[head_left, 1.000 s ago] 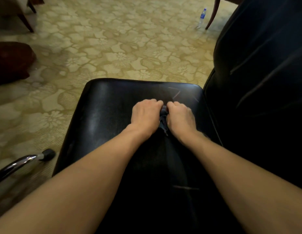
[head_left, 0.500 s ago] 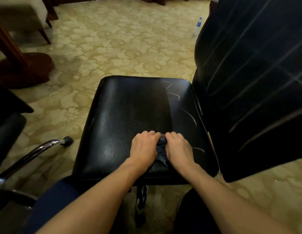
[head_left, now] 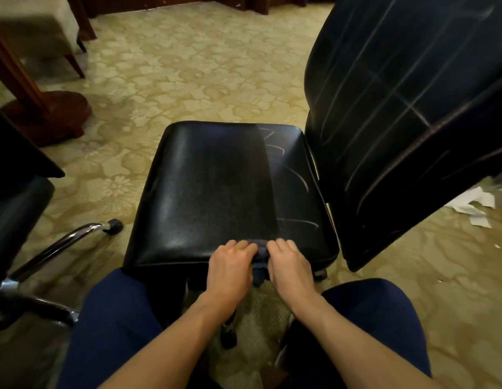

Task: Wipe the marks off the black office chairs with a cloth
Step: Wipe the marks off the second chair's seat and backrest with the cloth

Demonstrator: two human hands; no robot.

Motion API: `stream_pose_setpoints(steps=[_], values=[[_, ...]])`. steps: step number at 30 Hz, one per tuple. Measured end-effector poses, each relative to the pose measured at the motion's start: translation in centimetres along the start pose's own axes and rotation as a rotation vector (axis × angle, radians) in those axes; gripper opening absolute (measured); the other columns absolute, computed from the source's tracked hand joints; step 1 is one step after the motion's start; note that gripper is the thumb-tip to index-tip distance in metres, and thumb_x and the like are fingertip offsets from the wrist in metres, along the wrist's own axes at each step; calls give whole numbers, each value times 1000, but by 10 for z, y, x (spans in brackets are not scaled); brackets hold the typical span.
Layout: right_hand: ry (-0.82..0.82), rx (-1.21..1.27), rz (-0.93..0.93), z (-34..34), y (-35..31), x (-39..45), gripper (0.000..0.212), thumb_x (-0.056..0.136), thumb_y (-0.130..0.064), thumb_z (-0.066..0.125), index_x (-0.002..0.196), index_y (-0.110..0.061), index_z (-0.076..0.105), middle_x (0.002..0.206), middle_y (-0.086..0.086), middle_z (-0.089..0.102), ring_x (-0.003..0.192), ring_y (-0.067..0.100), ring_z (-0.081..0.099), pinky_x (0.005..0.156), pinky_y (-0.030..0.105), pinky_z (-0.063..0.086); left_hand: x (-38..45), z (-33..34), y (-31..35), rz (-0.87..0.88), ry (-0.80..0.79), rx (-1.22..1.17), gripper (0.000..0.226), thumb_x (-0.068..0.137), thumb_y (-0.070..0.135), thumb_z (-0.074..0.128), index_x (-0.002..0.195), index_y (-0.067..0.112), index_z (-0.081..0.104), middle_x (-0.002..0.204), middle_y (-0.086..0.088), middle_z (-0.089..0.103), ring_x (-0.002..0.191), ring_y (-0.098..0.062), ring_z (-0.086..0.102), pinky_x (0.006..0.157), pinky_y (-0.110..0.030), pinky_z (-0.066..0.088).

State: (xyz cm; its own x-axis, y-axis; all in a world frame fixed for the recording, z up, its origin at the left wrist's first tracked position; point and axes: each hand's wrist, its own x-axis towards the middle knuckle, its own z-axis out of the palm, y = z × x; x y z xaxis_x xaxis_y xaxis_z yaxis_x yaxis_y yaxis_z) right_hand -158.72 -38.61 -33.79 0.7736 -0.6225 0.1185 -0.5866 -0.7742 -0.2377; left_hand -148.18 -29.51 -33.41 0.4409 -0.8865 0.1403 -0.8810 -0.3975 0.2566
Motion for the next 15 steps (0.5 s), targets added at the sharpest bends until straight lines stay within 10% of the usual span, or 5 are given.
stream_pose_setpoints(steps=[15], values=[[155, -125, 6, 9, 32, 96, 7, 89, -15, 64, 95, -13, 62, 92, 8, 62, 86, 30, 58, 62, 38, 46, 110, 6, 4, -37, 42, 38, 11, 95, 23, 54, 102, 23, 62, 102, 1, 62, 99, -24, 56, 70, -32, 37]])
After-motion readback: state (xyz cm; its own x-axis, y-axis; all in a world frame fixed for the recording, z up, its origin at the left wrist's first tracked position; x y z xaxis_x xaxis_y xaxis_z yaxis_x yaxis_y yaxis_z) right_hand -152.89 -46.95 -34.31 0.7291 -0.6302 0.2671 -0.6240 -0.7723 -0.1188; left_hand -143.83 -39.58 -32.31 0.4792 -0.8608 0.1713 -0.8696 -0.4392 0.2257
